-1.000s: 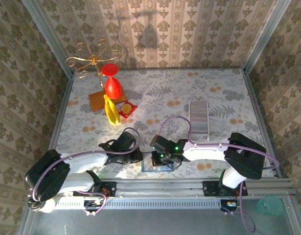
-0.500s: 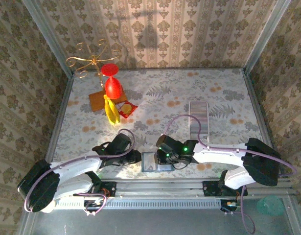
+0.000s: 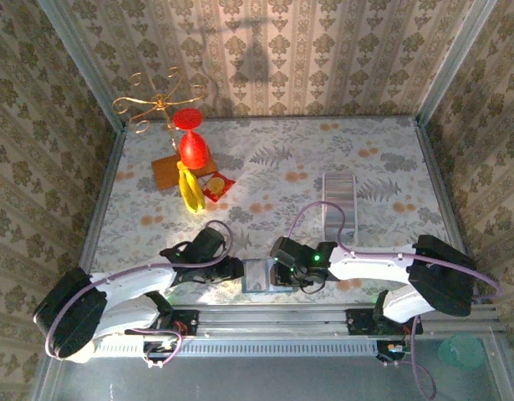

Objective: Put the credit cards into the card holder

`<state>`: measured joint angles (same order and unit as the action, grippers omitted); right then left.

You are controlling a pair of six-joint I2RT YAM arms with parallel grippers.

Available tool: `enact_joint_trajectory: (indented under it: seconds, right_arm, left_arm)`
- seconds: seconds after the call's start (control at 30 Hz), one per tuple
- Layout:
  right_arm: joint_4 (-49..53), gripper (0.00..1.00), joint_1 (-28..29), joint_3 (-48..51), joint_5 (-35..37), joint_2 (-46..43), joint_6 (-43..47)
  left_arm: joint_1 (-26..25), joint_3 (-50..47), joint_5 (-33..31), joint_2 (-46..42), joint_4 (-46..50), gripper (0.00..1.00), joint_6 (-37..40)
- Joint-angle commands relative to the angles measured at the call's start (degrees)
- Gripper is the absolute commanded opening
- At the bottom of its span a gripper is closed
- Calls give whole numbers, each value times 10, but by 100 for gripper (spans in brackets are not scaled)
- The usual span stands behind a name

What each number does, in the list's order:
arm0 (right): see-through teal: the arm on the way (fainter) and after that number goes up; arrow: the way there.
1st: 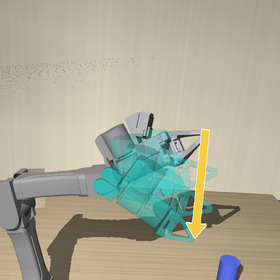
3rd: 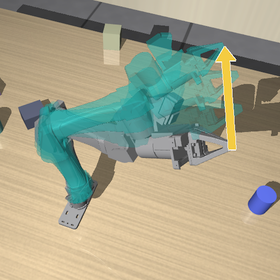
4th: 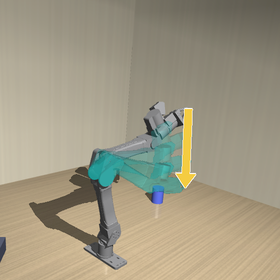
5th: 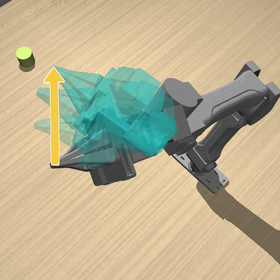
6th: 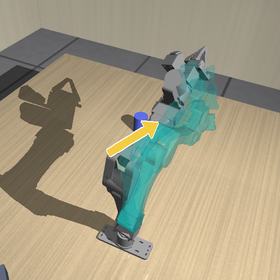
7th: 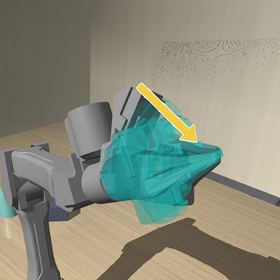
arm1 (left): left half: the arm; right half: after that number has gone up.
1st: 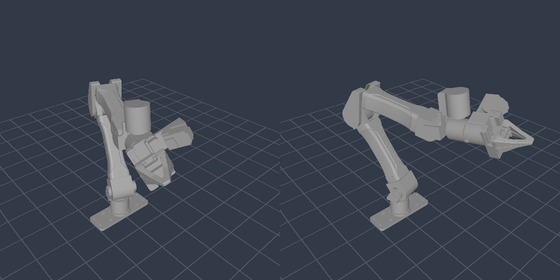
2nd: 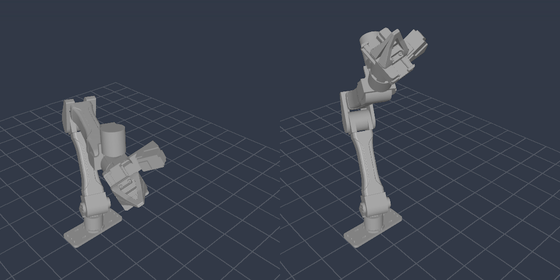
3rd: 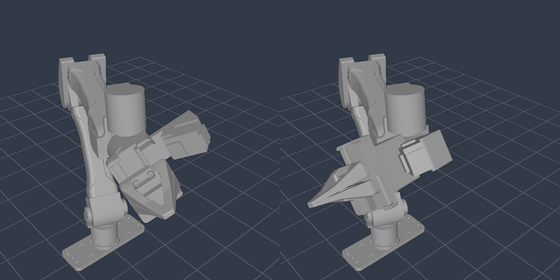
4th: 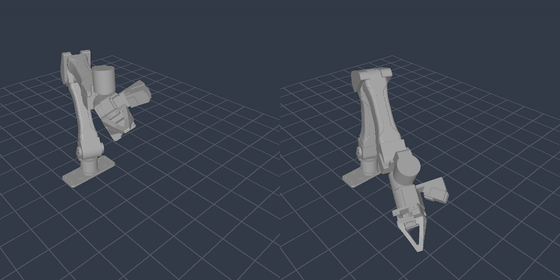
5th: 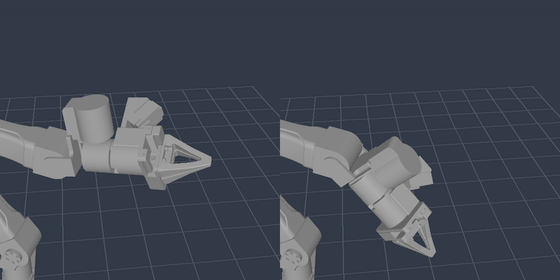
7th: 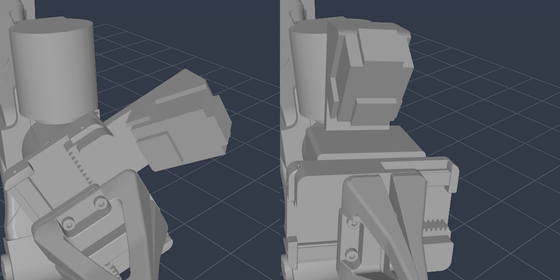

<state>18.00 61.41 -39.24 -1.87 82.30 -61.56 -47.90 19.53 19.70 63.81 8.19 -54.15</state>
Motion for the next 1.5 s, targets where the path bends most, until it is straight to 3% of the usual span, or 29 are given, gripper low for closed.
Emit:
enact_joint_trajectory:
  seconds: [0.0, 0.57, 1.0, 1.47]
  right_arm:
    - [13, 48, 4, -7, -2, 26, -7]
    - [-116, 54, 4, -19, -41, 43, -15]
    - [-191, 53, 7, -28, -71, 60, -15]
    - [-233, 52, 14, -43, -94, 76, -5]
  left_arm:
    - [-10, -7, 23, 25, -17, 37, 13]
    - [-31, -11, 10, 38, -17, 16, -3]
    - [-27, -23, 1, 32, -23, 9, -19]
    - [15, -64, -28, -63, 6, 8, -58]
